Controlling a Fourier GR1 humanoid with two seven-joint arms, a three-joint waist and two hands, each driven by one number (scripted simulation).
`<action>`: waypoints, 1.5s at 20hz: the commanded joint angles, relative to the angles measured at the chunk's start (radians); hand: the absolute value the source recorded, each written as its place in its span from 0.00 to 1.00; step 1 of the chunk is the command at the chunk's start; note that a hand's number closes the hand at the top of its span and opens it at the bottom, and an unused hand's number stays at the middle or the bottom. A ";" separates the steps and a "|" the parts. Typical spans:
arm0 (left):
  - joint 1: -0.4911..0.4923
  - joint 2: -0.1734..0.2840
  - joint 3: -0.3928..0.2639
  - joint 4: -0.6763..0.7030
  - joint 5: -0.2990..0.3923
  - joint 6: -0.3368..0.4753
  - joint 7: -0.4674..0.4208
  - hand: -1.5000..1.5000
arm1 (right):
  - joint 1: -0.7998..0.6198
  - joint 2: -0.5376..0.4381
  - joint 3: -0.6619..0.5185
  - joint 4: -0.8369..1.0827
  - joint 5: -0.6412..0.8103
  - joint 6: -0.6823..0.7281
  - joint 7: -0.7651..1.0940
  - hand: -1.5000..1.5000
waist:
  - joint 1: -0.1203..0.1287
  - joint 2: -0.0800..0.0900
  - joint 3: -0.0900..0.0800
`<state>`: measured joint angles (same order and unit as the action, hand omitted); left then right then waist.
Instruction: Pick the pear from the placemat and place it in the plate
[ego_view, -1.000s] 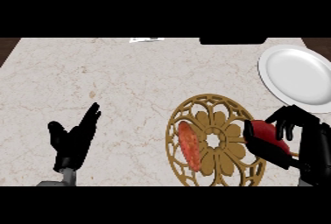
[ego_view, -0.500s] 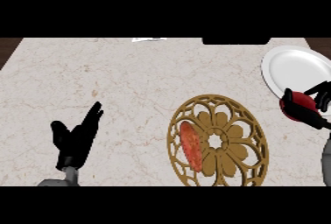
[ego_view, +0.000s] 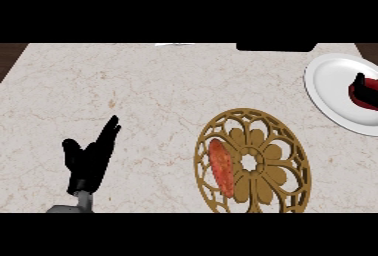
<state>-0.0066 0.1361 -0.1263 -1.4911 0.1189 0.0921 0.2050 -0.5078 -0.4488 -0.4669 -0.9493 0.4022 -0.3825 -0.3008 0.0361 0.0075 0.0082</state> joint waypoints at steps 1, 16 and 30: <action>0.006 -0.030 -0.025 0.034 -0.002 0.000 0.033 0.50 | -0.146 -0.078 -0.050 0.265 -0.012 -0.025 -0.113 1.00 | 0.007 0.008 -0.005; 0.008 -0.014 -0.012 0.058 0.014 -0.056 -0.020 0.50 | -0.224 -0.183 -0.009 0.662 0.065 0.186 -0.165 0.00 | 0.052 0.033 0.001; 0.002 -0.008 0.017 0.036 0.010 -0.027 0.017 0.50 | -0.217 -0.318 -0.255 0.760 -0.186 0.471 -0.329 0.00 | 0.011 0.019 -0.001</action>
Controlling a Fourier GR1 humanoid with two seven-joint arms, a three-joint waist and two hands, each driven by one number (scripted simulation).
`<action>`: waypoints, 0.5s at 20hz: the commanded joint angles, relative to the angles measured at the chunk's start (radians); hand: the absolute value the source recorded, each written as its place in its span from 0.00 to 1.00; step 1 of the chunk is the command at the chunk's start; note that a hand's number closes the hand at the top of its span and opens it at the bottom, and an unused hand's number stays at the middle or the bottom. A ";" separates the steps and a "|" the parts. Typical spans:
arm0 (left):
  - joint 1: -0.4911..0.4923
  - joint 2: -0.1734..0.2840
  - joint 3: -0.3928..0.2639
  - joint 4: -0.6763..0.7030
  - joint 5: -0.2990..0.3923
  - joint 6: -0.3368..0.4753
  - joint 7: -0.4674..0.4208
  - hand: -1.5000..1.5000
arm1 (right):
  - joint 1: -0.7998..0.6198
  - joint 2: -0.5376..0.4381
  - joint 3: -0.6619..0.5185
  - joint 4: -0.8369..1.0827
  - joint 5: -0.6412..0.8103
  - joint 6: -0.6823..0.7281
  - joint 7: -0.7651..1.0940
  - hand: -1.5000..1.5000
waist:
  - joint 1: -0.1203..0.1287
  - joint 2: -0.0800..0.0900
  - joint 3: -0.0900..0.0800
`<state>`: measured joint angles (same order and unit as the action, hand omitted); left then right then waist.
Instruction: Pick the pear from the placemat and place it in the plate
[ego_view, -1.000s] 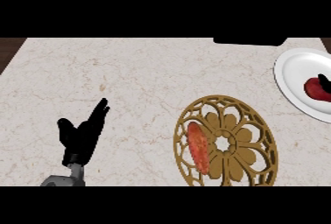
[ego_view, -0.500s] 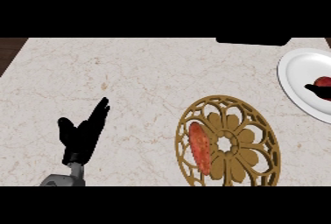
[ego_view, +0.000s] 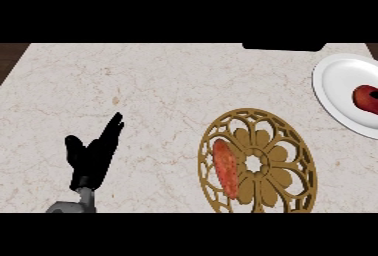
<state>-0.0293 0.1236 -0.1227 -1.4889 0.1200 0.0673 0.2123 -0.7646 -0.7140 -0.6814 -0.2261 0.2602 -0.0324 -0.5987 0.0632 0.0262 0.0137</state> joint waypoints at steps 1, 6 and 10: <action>-0.011 -0.016 -0.005 0.040 0.009 0.003 0.050 0.50 | 0.009 -0.076 -0.031 0.041 -0.038 0.169 -0.001 0.00 | -0.016 0.003 -0.006; 0.048 -0.007 -0.001 0.027 -0.003 0.002 0.007 0.50 | 0.108 -0.132 -0.036 0.064 -0.052 0.369 -0.072 0.00 | -0.022 -0.003 -0.006; 0.060 0.025 0.029 0.007 0.023 -0.025 0.025 0.50 | 0.197 -0.163 -0.014 0.064 -0.035 0.484 -0.153 0.00 | -0.027 -0.007 -0.006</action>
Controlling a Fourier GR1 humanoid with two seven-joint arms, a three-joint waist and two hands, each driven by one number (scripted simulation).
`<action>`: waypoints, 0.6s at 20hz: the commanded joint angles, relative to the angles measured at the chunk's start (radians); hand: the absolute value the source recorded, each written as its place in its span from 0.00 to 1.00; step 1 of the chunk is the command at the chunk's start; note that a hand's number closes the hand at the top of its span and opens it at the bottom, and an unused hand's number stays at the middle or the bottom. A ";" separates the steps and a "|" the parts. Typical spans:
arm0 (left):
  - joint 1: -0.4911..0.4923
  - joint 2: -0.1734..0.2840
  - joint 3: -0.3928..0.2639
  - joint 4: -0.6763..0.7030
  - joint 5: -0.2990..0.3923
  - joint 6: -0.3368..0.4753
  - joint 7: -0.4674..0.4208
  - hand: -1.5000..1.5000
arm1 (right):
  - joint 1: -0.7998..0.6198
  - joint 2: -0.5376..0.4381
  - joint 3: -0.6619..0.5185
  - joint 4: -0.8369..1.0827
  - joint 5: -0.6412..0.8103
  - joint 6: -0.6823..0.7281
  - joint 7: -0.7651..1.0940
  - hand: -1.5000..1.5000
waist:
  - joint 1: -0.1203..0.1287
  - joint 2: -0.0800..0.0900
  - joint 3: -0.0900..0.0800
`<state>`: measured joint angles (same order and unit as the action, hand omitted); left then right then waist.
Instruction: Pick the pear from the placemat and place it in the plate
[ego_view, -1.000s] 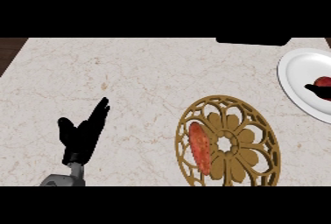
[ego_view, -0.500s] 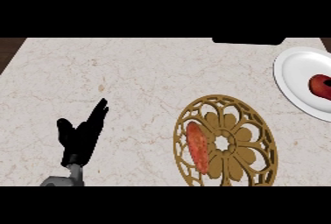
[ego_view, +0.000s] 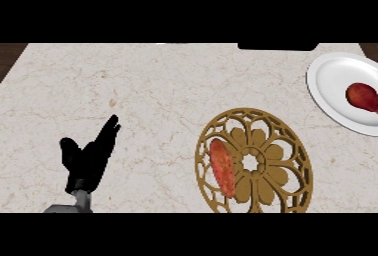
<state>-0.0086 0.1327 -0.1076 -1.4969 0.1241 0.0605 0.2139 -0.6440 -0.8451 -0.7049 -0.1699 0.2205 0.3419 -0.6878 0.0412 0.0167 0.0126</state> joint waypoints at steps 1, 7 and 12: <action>0.009 -0.017 0.006 0.053 0.015 -0.009 -0.004 0.50 | 0.082 -0.042 0.026 0.003 0.019 0.131 -0.065 0.00 | -0.013 0.002 -0.006; 0.007 -0.020 -0.009 0.047 -0.008 -0.001 0.018 0.50 | 0.143 -0.034 0.069 -0.022 0.056 0.104 -0.128 0.00 | -0.012 -0.002 -0.007; 0.037 -0.035 -0.013 0.038 -0.021 0.018 0.013 0.50 | 0.222 -0.072 0.085 -0.026 0.066 0.141 -0.194 0.00 | -0.019 -0.006 -0.006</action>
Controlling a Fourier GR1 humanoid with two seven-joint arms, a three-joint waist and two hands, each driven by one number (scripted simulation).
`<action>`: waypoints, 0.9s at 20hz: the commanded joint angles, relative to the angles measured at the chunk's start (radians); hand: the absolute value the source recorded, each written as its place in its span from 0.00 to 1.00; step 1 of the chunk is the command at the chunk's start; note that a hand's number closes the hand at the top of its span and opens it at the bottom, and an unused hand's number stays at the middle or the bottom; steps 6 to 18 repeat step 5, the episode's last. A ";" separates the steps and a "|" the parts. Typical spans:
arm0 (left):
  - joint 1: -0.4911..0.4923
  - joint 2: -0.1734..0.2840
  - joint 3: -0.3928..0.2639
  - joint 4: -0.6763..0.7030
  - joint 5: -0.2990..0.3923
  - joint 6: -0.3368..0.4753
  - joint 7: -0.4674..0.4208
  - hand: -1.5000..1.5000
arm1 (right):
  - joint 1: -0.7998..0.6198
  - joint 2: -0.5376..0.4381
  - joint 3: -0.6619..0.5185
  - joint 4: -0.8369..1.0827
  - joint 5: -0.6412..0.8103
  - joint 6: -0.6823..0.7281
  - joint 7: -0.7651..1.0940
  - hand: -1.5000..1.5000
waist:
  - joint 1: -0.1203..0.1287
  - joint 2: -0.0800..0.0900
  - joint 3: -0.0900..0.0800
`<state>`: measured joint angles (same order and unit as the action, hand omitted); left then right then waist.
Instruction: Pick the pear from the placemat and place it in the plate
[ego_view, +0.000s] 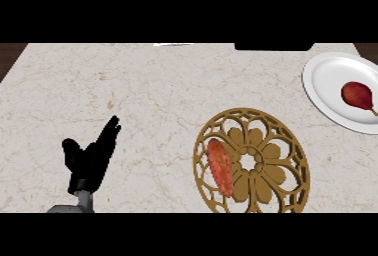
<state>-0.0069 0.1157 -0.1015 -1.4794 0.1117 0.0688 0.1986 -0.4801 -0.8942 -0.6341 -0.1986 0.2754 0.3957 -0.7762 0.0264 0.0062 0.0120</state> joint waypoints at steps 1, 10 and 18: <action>0.012 -0.033 -0.005 0.041 0.003 0.022 0.034 0.50 | 0.060 0.004 0.011 0.006 0.007 0.054 -0.115 0.00 | -0.004 0.007 -0.005; 0.005 0.018 0.036 0.063 0.036 -0.041 0.018 0.50 | 0.105 0.008 0.014 0.006 0.001 0.052 -0.155 0.00 | -0.009 0.005 -0.006; 0.005 0.018 0.036 0.063 0.036 -0.041 0.018 0.50 | 0.105 0.008 0.014 0.006 0.001 0.052 -0.155 0.00 | -0.009 0.005 -0.006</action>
